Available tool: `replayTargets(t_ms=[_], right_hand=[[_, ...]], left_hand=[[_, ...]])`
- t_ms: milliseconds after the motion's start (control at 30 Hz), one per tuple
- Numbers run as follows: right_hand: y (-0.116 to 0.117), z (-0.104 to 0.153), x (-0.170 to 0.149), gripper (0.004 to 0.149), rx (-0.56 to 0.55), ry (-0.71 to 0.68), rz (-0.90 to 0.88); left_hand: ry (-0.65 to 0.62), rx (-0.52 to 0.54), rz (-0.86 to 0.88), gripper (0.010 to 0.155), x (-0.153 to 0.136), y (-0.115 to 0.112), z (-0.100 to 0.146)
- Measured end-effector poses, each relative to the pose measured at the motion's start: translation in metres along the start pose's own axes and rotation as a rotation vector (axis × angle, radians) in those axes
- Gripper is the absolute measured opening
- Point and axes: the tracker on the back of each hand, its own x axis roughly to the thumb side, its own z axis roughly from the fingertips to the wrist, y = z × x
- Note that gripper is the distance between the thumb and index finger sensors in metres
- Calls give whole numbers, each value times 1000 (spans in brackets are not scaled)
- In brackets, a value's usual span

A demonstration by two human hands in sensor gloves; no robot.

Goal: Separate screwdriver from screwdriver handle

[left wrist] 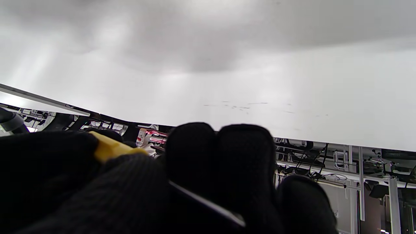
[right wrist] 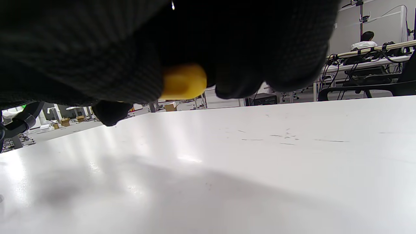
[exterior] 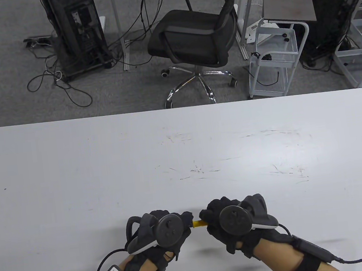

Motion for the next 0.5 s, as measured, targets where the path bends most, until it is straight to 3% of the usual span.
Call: replayTargets(t_ms=[267, 500], right_hand=[[-8, 3, -18, 49, -3, 55, 5], [-19, 5, -36, 48, -30, 131, -9]], left_hand=[[57, -1, 30, 52, -18, 4, -1], [161, -77, 113, 53, -47, -11, -10]])
